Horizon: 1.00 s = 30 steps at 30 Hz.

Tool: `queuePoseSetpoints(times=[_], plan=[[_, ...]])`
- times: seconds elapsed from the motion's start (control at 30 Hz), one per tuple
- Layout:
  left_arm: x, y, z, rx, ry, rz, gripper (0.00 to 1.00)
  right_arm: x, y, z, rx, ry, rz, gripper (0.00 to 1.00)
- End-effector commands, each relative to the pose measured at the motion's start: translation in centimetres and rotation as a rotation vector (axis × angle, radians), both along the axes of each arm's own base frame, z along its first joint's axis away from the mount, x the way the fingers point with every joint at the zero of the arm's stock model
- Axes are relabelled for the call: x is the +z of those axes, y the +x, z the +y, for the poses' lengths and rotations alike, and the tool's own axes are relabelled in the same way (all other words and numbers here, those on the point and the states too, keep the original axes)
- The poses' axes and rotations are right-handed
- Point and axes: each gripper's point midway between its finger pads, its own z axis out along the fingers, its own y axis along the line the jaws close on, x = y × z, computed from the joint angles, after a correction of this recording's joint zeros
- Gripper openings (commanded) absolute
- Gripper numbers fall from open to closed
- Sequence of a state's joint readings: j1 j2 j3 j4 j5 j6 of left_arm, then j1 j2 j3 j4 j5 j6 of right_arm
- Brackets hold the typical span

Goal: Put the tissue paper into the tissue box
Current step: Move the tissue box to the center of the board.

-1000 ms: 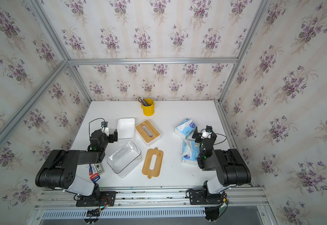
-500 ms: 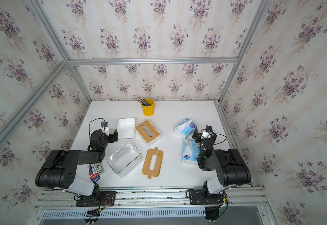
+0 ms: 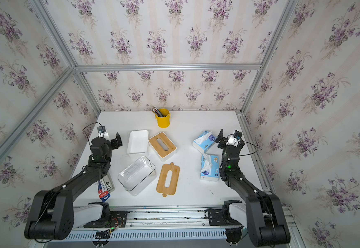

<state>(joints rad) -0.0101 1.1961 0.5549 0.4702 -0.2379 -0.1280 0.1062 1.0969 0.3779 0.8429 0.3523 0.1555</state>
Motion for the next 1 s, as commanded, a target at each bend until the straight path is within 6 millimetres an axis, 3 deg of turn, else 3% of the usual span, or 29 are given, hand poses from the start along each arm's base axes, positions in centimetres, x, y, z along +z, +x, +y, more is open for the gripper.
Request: queuePoseSetpoints(times=[0.0,0.2,0.27,0.47,0.57,0.73,0.97], plan=[[-2.3,-2.5,-0.4,0.033,-0.168,0.208,0.99,-0.9,-0.1,2.3,0.13,0.093,0.134,0.97],[-1.2,-4.2,-6.0,-0.186,-0.452,0.293,0.99,0.9,-0.5,10.8,0.549,0.157,0.302,0.92],[-1.4,-5.2,-7.7,-0.257,-0.501,0.341,0.99,0.5,-1.4,15.2,0.683,0.119,0.404,0.91],[-2.1,-8.2,-8.7,-0.287,-0.48,0.478,0.99,-2.3,-7.3,29.6,1.091,-0.046,0.656,0.89],[-1.8,-8.6,-8.2,-0.272,-0.448,0.465,0.99,-3.7,-9.2,34.8,1.199,-0.112,0.739,0.85],[-1.8,-8.4,-7.3,-0.235,-0.408,0.449,0.99,-5.9,-10.6,40.6,1.291,-0.217,0.813,0.78],[-1.8,-8.0,-7.3,-0.235,-0.414,0.433,0.99,-10.2,-11.5,44.1,1.321,-0.335,0.932,0.62]])
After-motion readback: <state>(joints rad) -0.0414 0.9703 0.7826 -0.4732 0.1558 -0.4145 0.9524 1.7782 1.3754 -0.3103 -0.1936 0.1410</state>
